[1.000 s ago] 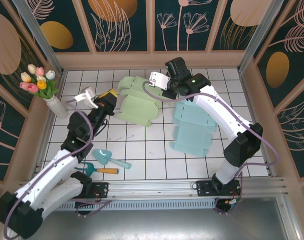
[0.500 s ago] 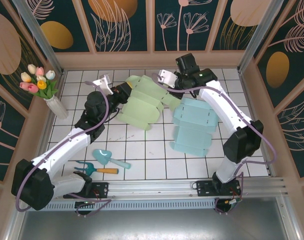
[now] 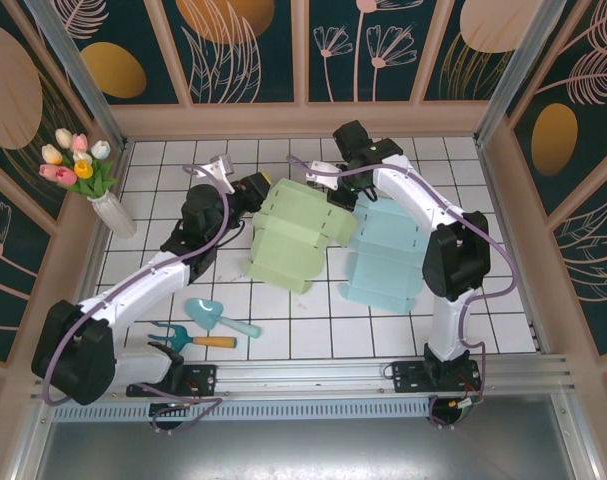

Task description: Fold the paper box

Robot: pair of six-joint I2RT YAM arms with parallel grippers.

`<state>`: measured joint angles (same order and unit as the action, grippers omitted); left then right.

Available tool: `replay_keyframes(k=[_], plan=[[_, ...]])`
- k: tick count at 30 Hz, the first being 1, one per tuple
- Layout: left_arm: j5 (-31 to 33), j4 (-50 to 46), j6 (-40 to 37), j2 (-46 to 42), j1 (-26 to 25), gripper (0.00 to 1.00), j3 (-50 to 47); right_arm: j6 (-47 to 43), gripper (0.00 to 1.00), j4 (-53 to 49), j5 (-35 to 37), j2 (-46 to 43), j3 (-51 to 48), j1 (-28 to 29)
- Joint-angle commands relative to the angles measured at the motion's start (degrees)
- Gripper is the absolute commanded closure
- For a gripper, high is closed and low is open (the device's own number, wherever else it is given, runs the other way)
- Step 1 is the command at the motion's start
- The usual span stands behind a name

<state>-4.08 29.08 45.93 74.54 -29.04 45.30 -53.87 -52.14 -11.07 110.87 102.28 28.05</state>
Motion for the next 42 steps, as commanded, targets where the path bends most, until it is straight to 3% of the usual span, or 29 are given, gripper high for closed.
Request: replay_keyframes(k=[1,8,14,24,27,30,35,42], plan=[[-1.36,4.29,2.47,4.00,-0.04,0.75,-0.93,-2.38,1.00,-1.91,-3.52,-0.12,1.24,-0.53],[-3.77,6.94,4.50,13.25,0.45,0.75,2.91,-5.08,1.00,-1.07,-5.83,-0.97,-2.05,-0.91],[-1.16,7.09,3.09,13.38,0.96,0.76,2.78,-5.55,1.00,-0.81,-6.76,-0.92,-2.62,-1.21],[-14.57,19.77,12.95,19.14,0.83,0.79,0.98,-5.77,1.00,-0.35,-8.26,-0.24,-2.70,-1.53],[-16.05,23.38,15.52,20.18,0.74,0.80,-0.15,-5.81,1.00,-0.28,-8.44,0.08,-2.70,-1.62],[-13.64,20.87,13.25,19.29,0.73,0.80,-0.48,-5.81,1.00,0.07,-8.28,0.16,-3.05,-1.71],[-1.29,8.02,1.26,12.69,0.83,0.78,-2.44,-5.89,1.00,1.61,-6.32,-0.66,-4.65,-1.80],[3.81,4.10,-7.04,7.13,0.91,0.62,-10.75,-5.95,1.00,2.69,-4.96,-0.59,-5.60,-1.58]])
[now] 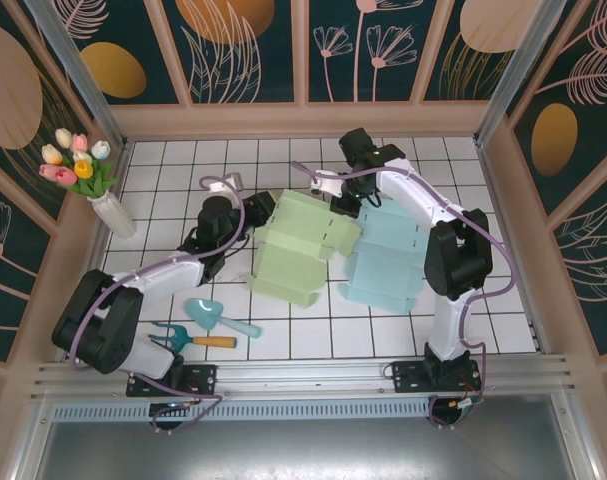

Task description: Fold the paper box

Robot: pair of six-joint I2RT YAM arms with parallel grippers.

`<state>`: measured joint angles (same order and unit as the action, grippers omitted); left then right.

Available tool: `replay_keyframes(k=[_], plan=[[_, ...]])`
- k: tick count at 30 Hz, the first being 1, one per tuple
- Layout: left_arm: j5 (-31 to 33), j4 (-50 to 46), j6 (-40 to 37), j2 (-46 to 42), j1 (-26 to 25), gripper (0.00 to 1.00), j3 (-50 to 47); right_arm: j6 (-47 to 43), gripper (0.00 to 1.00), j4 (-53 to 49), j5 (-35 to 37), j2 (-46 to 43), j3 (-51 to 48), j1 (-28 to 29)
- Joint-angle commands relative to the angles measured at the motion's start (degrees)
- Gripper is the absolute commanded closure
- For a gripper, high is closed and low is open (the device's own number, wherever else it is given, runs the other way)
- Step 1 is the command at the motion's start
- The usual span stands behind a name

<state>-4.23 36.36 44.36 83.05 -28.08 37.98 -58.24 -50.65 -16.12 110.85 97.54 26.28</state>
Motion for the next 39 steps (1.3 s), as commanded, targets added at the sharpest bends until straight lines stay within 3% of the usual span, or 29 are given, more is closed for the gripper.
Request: replay_keyframes(k=[1,10,19,24,39], plan=[[4.41,-2.61,-6.09,-1.85,-0.05,0.60,-4.84,-1.55,1.00,1.42,0.44,-0.46,-0.94,0.31],[7.30,-1.86,-7.14,-0.01,0.05,0.47,-7.94,-1.53,1.00,1.87,2.36,0.27,-1.65,1.33],[4.25,-1.99,-4.73,3.06,0.04,0.47,-6.12,-1.46,1.00,2.38,2.67,0.10,-1.65,1.22],[5.92,-3.33,-5.17,4.85,0.05,0.47,-5.37,-1.43,1.00,3.08,2.41,-0.01,-1.80,0.70],[-8.18,6.20,1.37,8.41,-0.75,0.61,-3.37,-1.65,1.00,5.12,3.49,0.11,-3.14,0.62]])
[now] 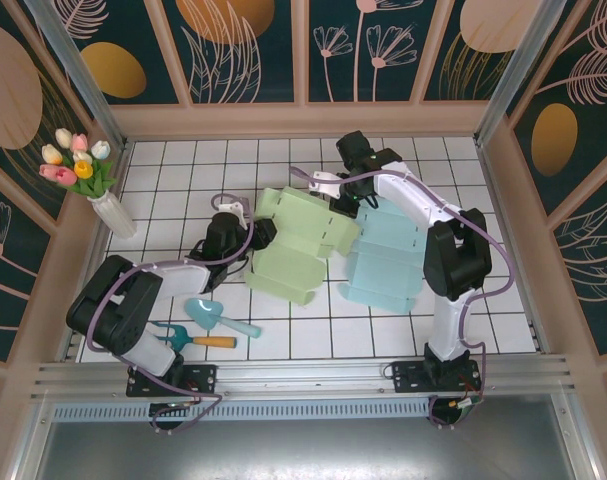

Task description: Fold the paper box

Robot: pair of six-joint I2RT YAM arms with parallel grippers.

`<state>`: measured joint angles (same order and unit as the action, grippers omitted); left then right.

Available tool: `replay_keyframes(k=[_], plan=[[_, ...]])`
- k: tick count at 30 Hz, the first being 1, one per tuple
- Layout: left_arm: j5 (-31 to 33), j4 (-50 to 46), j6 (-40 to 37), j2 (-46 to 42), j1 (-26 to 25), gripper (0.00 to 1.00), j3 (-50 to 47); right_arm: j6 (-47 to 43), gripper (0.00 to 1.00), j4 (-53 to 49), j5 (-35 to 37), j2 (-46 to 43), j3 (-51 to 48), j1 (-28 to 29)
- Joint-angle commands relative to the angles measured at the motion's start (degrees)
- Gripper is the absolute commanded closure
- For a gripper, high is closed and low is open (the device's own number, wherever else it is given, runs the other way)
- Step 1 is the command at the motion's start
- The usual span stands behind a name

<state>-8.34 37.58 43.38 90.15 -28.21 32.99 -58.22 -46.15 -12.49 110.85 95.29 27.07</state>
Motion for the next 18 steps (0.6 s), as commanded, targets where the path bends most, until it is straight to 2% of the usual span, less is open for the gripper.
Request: replay_keyframes(k=[1,10,12,14,18], plan=[[-4.83,5.93,3.01,2.04,-0.75,0.62,1.64,-1.72,1.00,0.69,-0.21,0.13,-0.89,-0.14],[-8.18,11.54,5.63,9.88,-0.77,0.62,2.46,-2.52,1.00,1.93,0.36,-0.64,-2.51,0.40],[-7.57,11.15,4.39,8.39,-0.79,0.62,1.59,-2.99,1.00,2.99,1.83,-0.95,-3.45,0.46],[-5.30,7.73,1.82,3.20,-0.80,0.60,0.81,-3.22,1.00,4.93,3.58,-1.74,-4.78,0.46],[2.80,0.34,-3.74,-7.60,-0.80,0.55,-2.95,-5.03,1.00,12.25,6.26,-5.72,-9.72,0.79]])
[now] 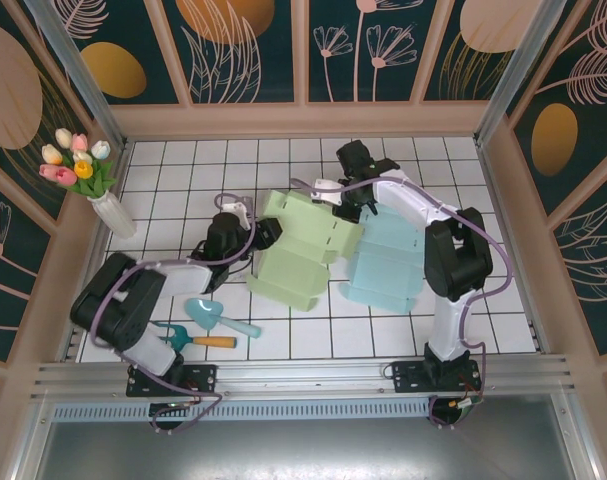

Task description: Fold the paper box

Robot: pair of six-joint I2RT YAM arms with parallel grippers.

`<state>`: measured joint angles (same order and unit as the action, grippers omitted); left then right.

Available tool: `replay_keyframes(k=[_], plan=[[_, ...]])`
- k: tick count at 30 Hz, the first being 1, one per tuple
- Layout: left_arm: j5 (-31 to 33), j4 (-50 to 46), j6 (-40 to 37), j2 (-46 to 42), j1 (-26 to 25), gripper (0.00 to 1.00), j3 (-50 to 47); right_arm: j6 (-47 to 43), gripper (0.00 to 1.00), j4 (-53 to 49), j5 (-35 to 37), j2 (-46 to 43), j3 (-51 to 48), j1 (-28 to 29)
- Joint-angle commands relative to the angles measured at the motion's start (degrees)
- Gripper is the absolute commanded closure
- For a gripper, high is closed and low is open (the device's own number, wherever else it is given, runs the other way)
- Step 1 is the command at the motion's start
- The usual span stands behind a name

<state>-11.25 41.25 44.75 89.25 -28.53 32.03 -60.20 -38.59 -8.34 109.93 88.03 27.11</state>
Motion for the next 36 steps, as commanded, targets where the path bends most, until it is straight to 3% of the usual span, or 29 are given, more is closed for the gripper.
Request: replay_keyframes(k=[1,5,11,16,24,29,36], plan=[[8.00,-4.56,-6.19,-9.73,-0.51,0.55,-3.51,-3.69,1.00,6.69,2.51,-6.39,-3.97,0.94],[16.54,-8.36,-8.84,-20.24,-0.47,0.54,-8.61,-6.57,1.00,13.41,4.29,-11.77,-9.21,2.26],[26.16,-6.74,-12.28,-29.22,-0.42,0.57,-14.83,-13.34,1.00,27.13,15.47,-16.97,-18.64,7.75],[26.15,2.04,-16.25,-31.80,-0.46,0.61,-20.86,-18.87,1.00,39.03,22.00,-19.15,-25.33,10.93],[22.25,8.88,-18.41,-26.95,-0.46,0.63,-23.21,-20.24,1.00,48.33,22.49,-19.08,-31.12,12.17],[21.00,12.70,-19.82,-23.84,-0.48,0.63,-23.75,-25.69,1.00,58.97,22.08,-18.95,-37.84,11.66],[20.31,15.02,-22.10,-18.40,-0.47,0.64,-22.71,-28.52,1.00,63.98,19.22,-18.67,-41.34,10.46]])
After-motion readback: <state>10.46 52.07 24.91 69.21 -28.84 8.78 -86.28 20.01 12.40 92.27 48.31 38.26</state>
